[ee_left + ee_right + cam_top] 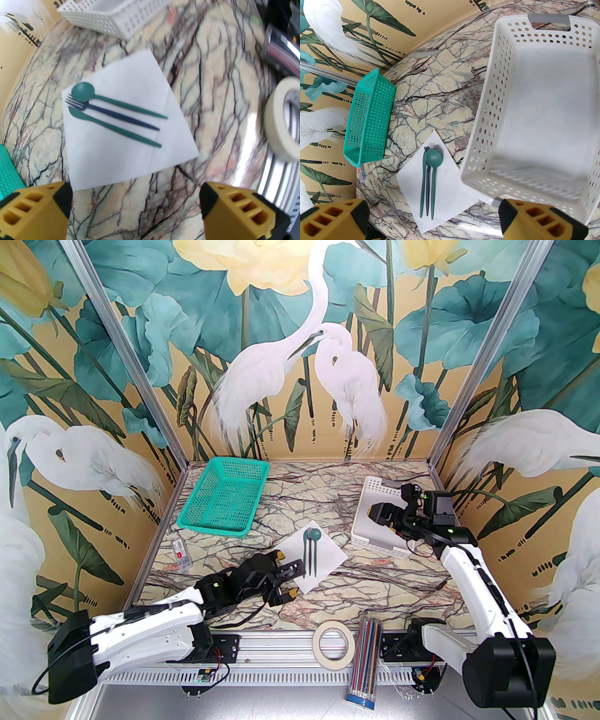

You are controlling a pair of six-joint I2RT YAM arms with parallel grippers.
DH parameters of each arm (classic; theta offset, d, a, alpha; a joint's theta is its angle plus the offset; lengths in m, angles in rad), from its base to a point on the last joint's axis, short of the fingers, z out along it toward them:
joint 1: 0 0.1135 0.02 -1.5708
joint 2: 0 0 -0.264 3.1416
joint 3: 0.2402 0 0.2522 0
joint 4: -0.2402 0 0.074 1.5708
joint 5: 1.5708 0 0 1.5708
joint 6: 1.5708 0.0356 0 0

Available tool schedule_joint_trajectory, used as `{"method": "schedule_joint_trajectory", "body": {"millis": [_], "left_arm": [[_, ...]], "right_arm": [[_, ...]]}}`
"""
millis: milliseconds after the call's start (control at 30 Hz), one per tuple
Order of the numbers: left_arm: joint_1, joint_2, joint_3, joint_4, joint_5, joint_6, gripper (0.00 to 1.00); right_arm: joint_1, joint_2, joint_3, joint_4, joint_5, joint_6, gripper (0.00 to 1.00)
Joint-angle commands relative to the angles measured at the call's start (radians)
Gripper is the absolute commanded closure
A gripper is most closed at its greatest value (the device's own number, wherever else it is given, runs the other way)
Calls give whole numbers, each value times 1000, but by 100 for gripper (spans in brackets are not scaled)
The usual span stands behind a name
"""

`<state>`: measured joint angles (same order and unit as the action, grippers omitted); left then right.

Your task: Place the utensils on the paper napkin and roll it up

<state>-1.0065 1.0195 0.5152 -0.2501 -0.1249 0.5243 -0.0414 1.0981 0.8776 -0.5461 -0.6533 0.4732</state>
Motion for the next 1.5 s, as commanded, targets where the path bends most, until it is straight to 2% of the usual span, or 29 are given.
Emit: {"method": "schedule_joint_trajectory", "body": {"millis": [0,167,467,1033,1467], "left_arm": [[-16,62,-5,37,-78,105,4],[-17,175,3,127,-74,158,2],[-17,353,27,222,-47,163,1],[-17,423,39,334,-48,171,1],[4,424,44,403,-35,152,1]], "right_arm": [[-3,-23,-16,-5,-7,-18,1],[-3,-24,-27,-7,-6,-20,1],[-3,-20,-27,-11,-5,-22,1],[-3,-21,-22,-63,-36,-54,0],[-3,-14,-23,-171,-128,-113,13]]}}
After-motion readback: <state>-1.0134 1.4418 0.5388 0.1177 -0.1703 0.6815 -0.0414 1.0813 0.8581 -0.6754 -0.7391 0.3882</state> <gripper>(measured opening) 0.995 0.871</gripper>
